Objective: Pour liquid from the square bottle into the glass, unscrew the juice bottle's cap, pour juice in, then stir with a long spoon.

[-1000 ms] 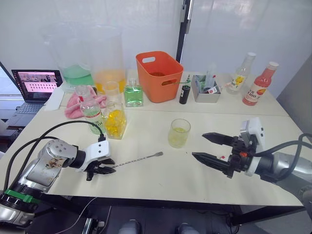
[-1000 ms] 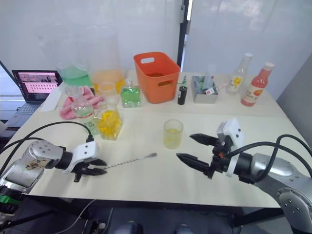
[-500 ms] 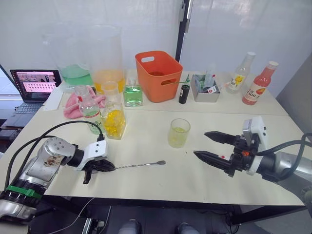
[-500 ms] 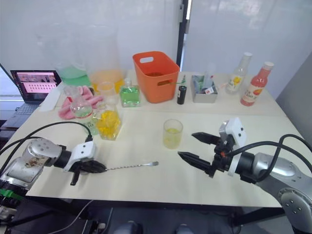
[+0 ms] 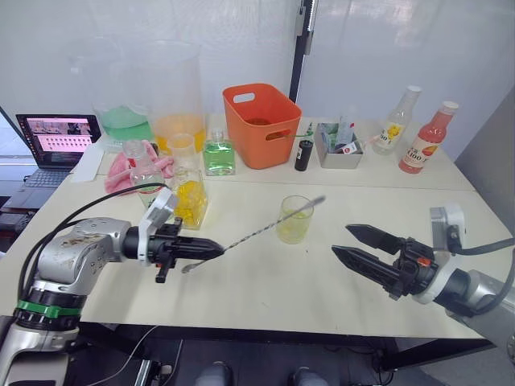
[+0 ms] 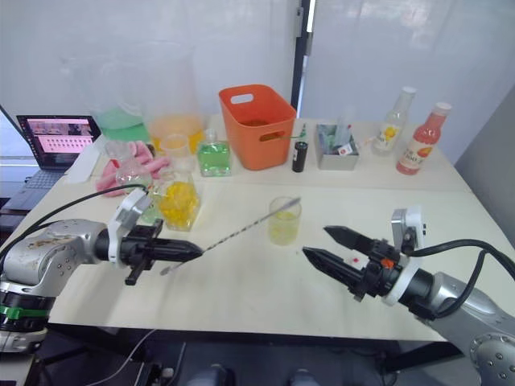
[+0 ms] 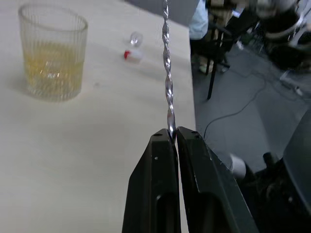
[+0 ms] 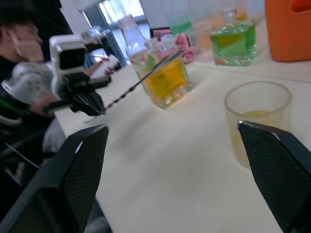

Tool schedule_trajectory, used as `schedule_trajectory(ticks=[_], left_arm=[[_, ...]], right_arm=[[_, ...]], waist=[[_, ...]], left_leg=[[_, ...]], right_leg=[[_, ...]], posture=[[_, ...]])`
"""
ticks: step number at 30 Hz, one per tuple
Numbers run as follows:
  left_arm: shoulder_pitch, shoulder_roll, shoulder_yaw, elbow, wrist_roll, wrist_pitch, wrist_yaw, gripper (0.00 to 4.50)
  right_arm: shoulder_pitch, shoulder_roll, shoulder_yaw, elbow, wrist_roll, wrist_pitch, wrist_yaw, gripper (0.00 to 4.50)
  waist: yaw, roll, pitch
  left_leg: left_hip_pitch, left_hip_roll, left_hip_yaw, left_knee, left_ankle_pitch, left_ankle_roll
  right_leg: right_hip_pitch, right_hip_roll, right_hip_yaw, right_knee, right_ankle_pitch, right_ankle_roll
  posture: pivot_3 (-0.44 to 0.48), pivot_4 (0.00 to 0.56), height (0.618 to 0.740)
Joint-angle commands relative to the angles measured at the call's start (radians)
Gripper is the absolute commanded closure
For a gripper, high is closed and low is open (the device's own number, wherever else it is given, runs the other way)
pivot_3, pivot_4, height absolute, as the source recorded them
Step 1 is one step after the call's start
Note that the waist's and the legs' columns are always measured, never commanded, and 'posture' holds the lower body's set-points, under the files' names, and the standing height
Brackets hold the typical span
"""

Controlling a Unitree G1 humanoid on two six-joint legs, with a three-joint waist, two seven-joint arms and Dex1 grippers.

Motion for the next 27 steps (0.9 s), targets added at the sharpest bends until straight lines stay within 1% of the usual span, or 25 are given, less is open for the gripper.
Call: schedule_trajectory(ticks=[1, 2, 6, 9, 12, 15, 22, 25, 27], left_arm=[[-0.021, -0.039, 0.047, -0.073, -0.084, 0.068, 0.091, 4.46], [-0.016, -0.050, 0.047, -0.087, -0.091, 0.074, 0.109, 4.46], [0.002, -0.087, 0.039, -0.133, -0.113, 0.086, 0.162, 4.46], [0.005, -0.096, 0.043, -0.147, -0.126, 0.095, 0.186, 4.46], [0.007, -0.097, 0.043, -0.156, -0.136, 0.097, 0.198, 4.46], [0.002, -0.093, 0.042, -0.154, -0.141, 0.095, 0.208, 4.46], [-0.007, -0.087, 0.039, -0.147, -0.148, 0.091, 0.220, 4.46], [-0.010, -0.088, 0.042, -0.144, -0.153, 0.093, 0.225, 4.50], [-0.009, -0.088, 0.041, -0.144, -0.152, 0.092, 0.226, 4.50]], right_arm=[[-0.054, 0.036, 0.079, -0.046, 0.106, -0.019, -0.113, 0.00], [-0.080, 0.062, 0.117, -0.053, 0.120, -0.028, -0.155, 0.00], [-0.197, 0.234, 0.270, -0.037, 0.145, -0.084, -0.375, 0.00], [-0.229, 0.311, 0.326, -0.021, 0.139, -0.104, -0.457, 0.00], [-0.243, 0.345, 0.361, -0.007, 0.116, -0.112, -0.492, 0.00], [-0.257, 0.377, 0.364, 0.003, 0.130, -0.136, -0.515, 0.00], [-0.256, 0.380, 0.366, 0.005, 0.134, -0.143, -0.520, 0.00], [-0.249, 0.375, 0.364, 0.003, 0.133, -0.146, -0.519, 0.75], [-0.246, 0.372, 0.362, 0.004, 0.132, -0.147, -0.517, 1.39]], waist=[[-0.006, 0.000, 0.000], [-0.008, 0.000, 0.000], [-0.015, 0.000, 0.000], [-0.008, 0.000, 0.000], [-0.005, 0.000, 0.000], [-0.006, 0.000, 0.000], [-0.009, 0.001, 0.000], [-0.008, 0.001, 0.000], [-0.008, 0.001, 0.000]], left_leg=[[0.000, 0.000, 0.000, 0.000, 0.000, 0.000], [0.000, 0.000, -0.001, 0.000, 0.000, 0.000], [0.001, 0.001, -0.001, 0.000, 0.000, 0.000], [0.001, 0.001, -0.001, 0.000, 0.000, 0.000], [0.000, -0.001, -0.002, 0.000, 0.000, 0.000], [0.000, -0.002, -0.001, 0.000, 0.000, 0.000], [0.001, -0.001, -0.001, 0.000, 0.000, 0.000], [0.001, -0.001, -0.001, 0.000, 0.000, 0.000], [0.001, -0.001, -0.001, 0.000, 0.000, 0.000]], right_leg=[[0.000, 0.000, 0.000, 0.000, 0.000, 0.000], [0.000, 0.001, 0.000, 0.001, 0.000, 0.000], [-0.001, 0.003, 0.001, 0.002, 0.000, 0.000], [-0.002, 0.003, 0.001, 0.003, 0.000, -0.001], [-0.001, 0.001, 0.001, 0.003, 0.000, -0.001], [-0.001, 0.000, 0.001, 0.003, 0.000, -0.001], [-0.001, 0.002, 0.001, 0.003, 0.000, -0.001], [-0.001, 0.002, 0.001, 0.003, 0.000, -0.001], [-0.001, 0.002, 0.001, 0.003, 0.000, -0.001]], posture=[[0.000, 0.150, 0.739], [0.000, 0.150, 0.739], [0.000, 0.150, 0.739], [0.000, 0.150, 0.739], [0.000, 0.150, 0.739], [0.000, 0.150, 0.739], [0.000, 0.150, 0.739], [0.000, 0.150, 0.739], [0.000, 0.150, 0.739]])
